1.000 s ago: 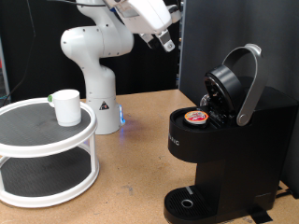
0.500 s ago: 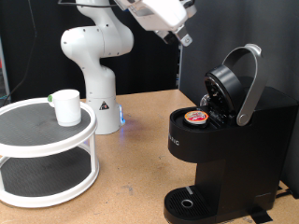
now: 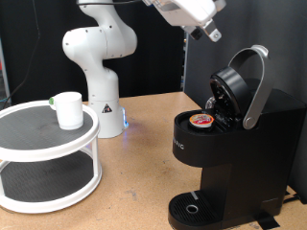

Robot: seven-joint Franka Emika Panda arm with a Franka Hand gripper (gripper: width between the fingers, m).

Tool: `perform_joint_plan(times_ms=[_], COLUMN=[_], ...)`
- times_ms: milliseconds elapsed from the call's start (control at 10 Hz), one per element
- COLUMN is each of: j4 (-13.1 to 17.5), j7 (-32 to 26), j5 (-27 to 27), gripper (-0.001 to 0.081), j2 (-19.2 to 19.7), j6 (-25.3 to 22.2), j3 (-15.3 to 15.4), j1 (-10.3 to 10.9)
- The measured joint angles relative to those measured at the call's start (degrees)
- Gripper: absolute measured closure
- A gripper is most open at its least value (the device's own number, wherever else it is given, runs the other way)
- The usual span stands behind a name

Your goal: Make a cup of coffee with the keurig machine

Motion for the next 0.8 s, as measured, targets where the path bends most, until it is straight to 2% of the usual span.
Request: perform_joint_plan(times_ms=[300,600,800], j4=[2.8,3.5,3.5], j7=[0.1,1.1,2.8], j5=[0.2,0.2,0.1], gripper=[0.0001,0.0001,0.0001], j2=[2.7,3.1,3.1], j6=[0.0,0.1,1.9], j3=[1.6,4.2,6.6], j1=[0.5,1.1,1.5])
